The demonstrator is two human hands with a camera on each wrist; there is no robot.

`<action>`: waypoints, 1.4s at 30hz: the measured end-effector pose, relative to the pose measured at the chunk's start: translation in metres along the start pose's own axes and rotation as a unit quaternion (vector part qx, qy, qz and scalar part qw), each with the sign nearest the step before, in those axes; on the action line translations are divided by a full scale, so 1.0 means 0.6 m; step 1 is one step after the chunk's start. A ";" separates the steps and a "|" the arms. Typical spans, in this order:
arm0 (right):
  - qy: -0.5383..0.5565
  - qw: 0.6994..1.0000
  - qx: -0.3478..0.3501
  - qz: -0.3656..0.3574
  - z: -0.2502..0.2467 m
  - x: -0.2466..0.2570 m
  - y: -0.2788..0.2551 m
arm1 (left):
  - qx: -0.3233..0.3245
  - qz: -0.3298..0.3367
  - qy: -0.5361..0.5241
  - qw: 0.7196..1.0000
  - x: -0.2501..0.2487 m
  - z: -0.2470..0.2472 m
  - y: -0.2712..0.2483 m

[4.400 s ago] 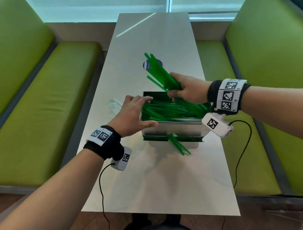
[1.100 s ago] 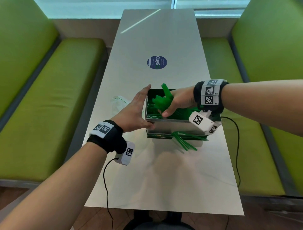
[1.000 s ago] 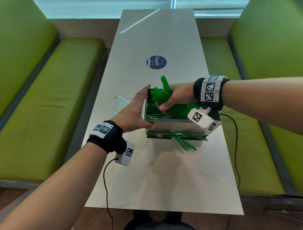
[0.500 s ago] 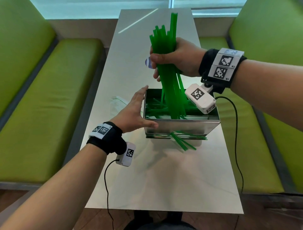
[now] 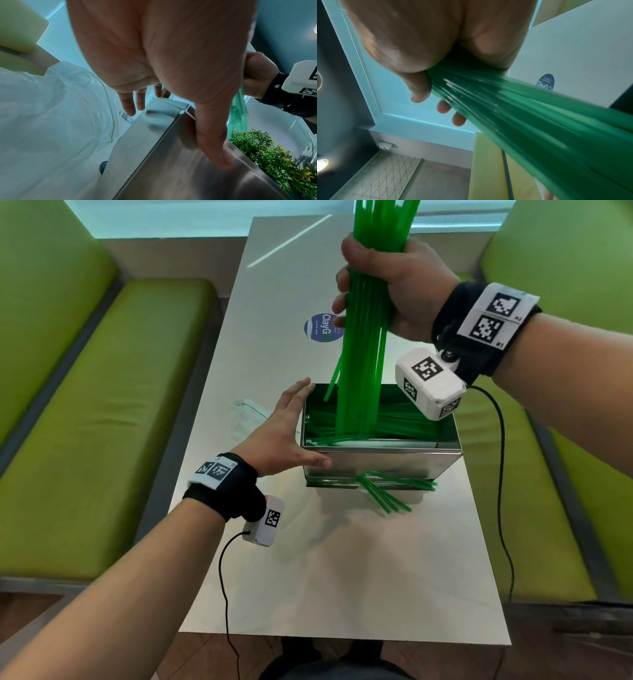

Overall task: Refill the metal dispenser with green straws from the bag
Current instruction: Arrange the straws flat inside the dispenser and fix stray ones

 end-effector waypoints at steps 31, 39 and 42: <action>-0.765 0.588 0.232 0.126 -0.002 -0.185 -0.066 | -0.010 0.073 0.195 0.978 -0.045 0.002 0.011; -0.762 0.568 0.279 0.138 0.011 -0.205 -0.077 | -0.029 0.087 0.232 0.968 -0.079 -0.024 0.015; -0.744 0.576 0.308 0.139 0.012 -0.218 -0.082 | -0.047 0.099 0.191 0.975 -0.082 -0.028 0.011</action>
Point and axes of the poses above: each hand's wrist, its own y-axis towards the middle knuckle, its own z-axis out of the palm, x = y × z, the point moved 7 cm from there along y, towards the middle knuckle, and after that the axes turned 4 degrees about -y, right-handed, at the moved point
